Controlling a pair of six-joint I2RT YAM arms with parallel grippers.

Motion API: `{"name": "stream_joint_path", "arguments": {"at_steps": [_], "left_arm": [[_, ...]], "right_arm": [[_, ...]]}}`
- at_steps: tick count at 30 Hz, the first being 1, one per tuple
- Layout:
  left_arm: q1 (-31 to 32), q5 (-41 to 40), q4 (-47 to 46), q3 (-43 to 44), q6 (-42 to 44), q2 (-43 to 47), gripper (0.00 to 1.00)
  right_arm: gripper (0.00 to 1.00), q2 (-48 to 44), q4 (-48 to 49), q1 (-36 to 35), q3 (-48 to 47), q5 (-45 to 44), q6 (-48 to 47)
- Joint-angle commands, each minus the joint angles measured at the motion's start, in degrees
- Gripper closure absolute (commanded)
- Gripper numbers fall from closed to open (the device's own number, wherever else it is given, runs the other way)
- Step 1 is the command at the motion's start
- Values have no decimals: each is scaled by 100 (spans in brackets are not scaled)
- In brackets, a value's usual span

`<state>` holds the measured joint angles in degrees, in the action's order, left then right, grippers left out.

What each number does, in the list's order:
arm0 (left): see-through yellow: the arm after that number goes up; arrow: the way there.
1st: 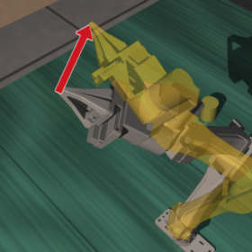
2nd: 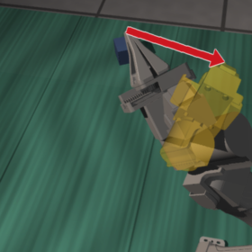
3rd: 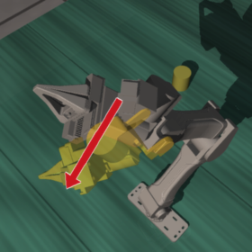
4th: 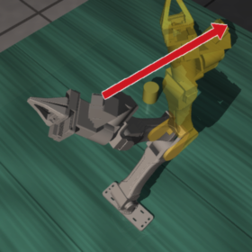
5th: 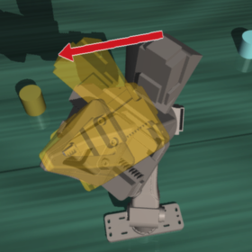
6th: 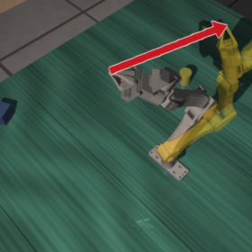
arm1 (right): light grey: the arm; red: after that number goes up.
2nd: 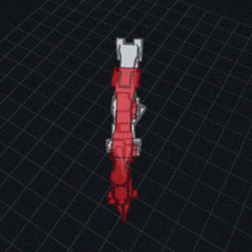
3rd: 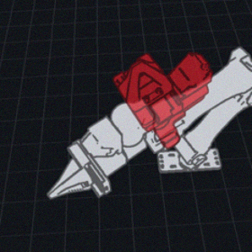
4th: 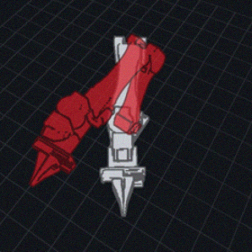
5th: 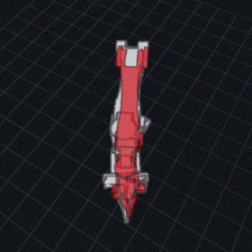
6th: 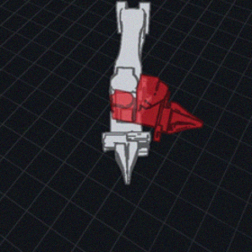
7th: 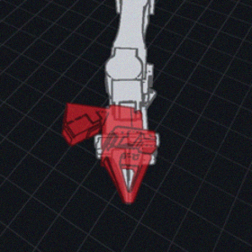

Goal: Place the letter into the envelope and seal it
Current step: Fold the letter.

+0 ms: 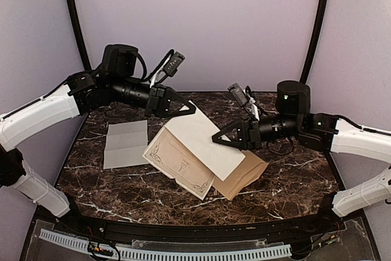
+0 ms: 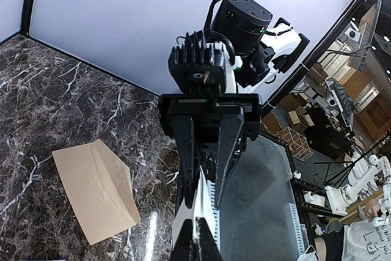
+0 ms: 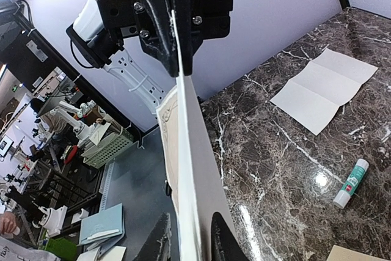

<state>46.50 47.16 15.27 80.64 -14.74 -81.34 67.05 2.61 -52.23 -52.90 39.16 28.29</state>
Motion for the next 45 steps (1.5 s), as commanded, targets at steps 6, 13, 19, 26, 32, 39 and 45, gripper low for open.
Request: {"name": "stream_joint_path", "arguments": {"at_steps": [6, 13, 19, 26, 32, 39, 45], "left_arm": [[-271, -135, 399, 159, 309, 418, 100], [-388, -83, 371, 110, 290, 517, 100], [-511, -72, 461, 105, 348, 577, 100], [-550, 38, 466, 45, 341, 612, 100], [-551, 214, 402, -18, 281, 585, 100], [-547, 325, 377, -65, 250, 584, 100], [-546, 307, 398, -70, 268, 593, 100]], "right_arm": [[98, -317, -390, 110, 305, -180, -150], [95, -417, -420, 160, 404, -177, -96], [81, -607, -481, 201, 492, -245, -60], [86, -728, -321, 247, 635, -244, 38], [80, -648, 69, 248, 672, -140, 159], [95, -566, 316, 253, 646, -67, 203], [100, -590, 282, 257, 682, -53, 186]]}}
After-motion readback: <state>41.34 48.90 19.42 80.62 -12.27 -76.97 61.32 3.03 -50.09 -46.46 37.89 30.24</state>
